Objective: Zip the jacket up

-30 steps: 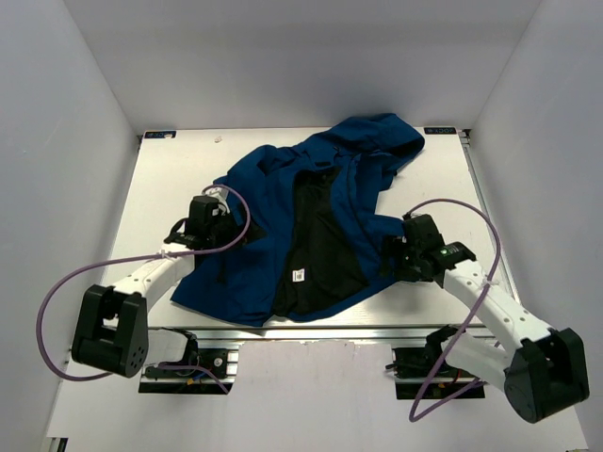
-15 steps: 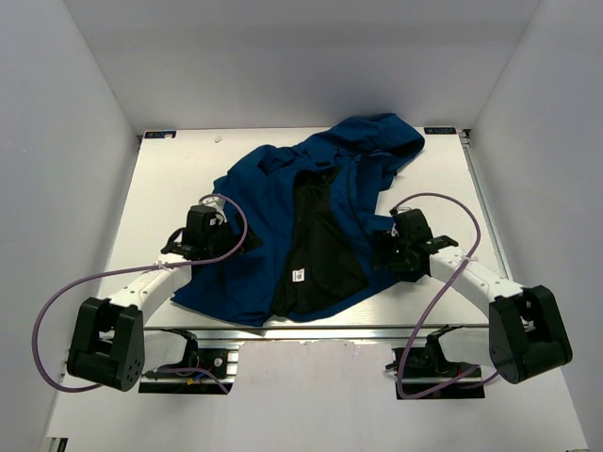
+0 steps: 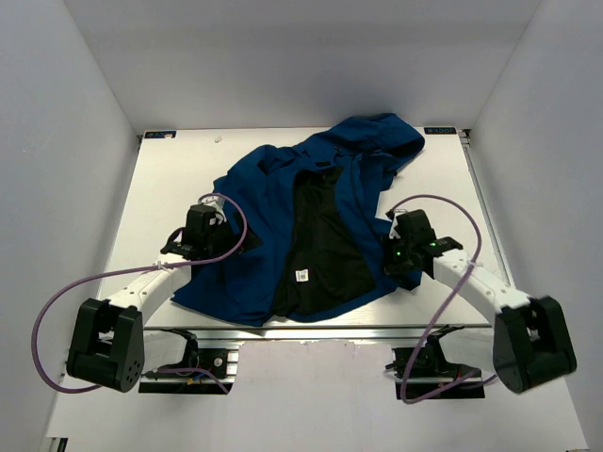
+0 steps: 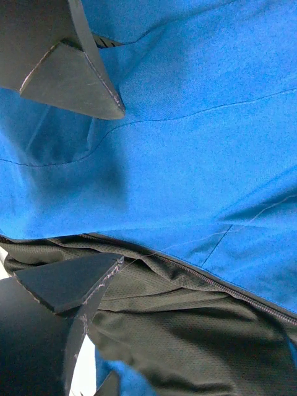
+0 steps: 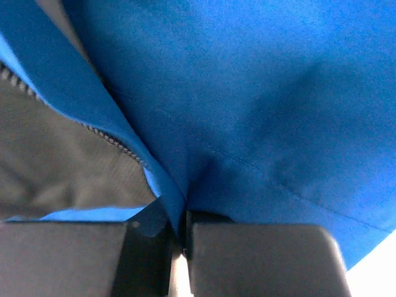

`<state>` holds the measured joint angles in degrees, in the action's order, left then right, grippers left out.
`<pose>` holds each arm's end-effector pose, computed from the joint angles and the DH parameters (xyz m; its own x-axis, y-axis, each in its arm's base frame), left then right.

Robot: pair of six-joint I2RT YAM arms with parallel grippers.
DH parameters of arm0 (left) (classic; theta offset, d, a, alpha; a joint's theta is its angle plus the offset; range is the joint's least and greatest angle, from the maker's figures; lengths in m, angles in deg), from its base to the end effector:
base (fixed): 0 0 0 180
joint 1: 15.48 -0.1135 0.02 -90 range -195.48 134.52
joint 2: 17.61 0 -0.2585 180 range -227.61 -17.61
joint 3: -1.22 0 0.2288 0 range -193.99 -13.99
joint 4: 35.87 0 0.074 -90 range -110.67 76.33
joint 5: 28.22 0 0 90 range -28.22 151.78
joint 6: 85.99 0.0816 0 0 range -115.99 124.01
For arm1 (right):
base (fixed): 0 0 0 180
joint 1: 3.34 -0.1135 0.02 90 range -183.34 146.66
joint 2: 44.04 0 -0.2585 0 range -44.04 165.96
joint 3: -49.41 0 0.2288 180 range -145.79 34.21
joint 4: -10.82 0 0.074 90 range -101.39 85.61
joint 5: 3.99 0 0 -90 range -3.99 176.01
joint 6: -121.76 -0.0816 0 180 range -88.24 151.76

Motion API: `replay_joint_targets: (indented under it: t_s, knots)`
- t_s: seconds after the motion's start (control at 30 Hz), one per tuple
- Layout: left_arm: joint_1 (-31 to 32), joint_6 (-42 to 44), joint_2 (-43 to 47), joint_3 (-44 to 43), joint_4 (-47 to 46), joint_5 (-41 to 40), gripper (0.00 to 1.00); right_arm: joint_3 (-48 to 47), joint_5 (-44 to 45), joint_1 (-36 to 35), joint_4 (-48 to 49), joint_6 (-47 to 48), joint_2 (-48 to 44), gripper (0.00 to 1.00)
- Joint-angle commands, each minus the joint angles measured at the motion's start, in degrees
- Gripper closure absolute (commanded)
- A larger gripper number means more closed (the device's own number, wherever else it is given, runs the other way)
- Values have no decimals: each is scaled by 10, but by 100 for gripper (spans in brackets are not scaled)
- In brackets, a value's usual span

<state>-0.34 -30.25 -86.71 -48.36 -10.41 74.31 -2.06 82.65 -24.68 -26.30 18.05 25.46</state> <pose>0.2387 -0.0829 0.1699 -0.7909 -0.3553 -0.4983 -0.0510 0.8496 -0.5249 0.2180 0.0903 0.1572 -0.8361 -0.0726 -0.5437 -0.2021 0.9623 0.1822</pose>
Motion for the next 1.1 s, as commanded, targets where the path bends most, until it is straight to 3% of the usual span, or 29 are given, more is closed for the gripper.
replay_joint_targets:
  t_s: [0.0, 0.17, 0.27, 0.47, 0.5, 0.63, 0.67, 0.87, 1.07]
  knots:
    - [2, 5, 5, -23, 3, -9, 2, -54, -38, 0, -118, -34, -71, 100]
    - [2, 2, -1, -32, 5, 1, 2, -128, -146, -28, -226, -26, -137, 100]
    - [2, 2, 2, -44, 17, 8, 2, -166, -187, -113, -209, -47, -123, 100]
    - [2, -28, 40, -77, 107, -76, 2, -289, -148, -337, -153, -53, 64, 100]
    - [2, -35, 47, -81, 120, -91, 2, -309, -148, -352, -147, -51, 96, 95]
    - [1, -60, 77, -97, 186, -161, 2, -399, -144, -398, -147, -40, 235, 55]
    - [1, -59, 82, -99, 190, -165, 2, -405, -144, -402, -145, -35, 239, 11]
    - [1, -42, 82, -90, 155, -140, 2, -281, -71, -390, -135, -68, 128, 11]
    - [2, -36, 13, -85, 97, -59, 2, -143, -89, -291, -144, -107, -25, 11]
